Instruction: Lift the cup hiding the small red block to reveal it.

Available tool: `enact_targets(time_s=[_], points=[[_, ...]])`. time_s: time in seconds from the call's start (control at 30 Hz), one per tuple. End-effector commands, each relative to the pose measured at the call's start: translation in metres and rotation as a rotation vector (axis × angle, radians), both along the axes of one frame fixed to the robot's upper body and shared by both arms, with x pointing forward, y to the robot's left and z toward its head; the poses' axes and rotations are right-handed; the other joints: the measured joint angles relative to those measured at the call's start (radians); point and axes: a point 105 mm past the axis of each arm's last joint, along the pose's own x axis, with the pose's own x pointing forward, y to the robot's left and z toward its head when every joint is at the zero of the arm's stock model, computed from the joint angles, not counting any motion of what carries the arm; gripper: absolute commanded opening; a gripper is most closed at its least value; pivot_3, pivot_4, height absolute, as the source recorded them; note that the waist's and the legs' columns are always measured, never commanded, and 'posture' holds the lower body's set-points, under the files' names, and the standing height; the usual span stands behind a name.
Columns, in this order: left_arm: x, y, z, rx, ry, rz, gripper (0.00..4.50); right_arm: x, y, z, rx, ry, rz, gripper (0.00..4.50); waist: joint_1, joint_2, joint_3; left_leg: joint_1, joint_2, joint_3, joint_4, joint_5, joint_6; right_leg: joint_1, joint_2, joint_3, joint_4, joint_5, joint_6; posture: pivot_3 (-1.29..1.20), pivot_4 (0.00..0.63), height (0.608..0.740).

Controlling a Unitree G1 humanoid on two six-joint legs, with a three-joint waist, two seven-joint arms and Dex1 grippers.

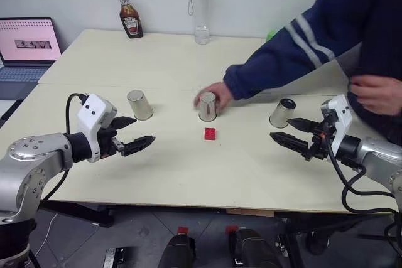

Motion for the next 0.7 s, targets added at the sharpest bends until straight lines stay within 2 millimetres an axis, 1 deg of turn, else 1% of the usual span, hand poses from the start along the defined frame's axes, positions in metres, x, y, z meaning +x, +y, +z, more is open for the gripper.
enact_targets(time_s=[0.03,0.7], points=[[0.0002,-0.0021,0.0105,0.019,-0.05,-0.015,4.46,-0.0015,0.0023,0.0105,0.009,-0.05,0.014,4.5,0.0,0.0,0.0,0.0,0.0,0.0,0.0,0.0,0.0,0.0,0.0,0.0,0.0,0.0,0.0,0.0,0.15,0.74],[0.005,-0.0042,0.0116,0.023,-0.062,-0.029,4.46,-0.0012,0.003,0.0121,0.011,-0.062,0.006,4.5,0.0,0.0,0.0,0.0,0.0,0.0,0.0,0.0,0.0,0.0,0.0,0.0,0.0,0.0,0.0,0.0,0.15,0.74]])
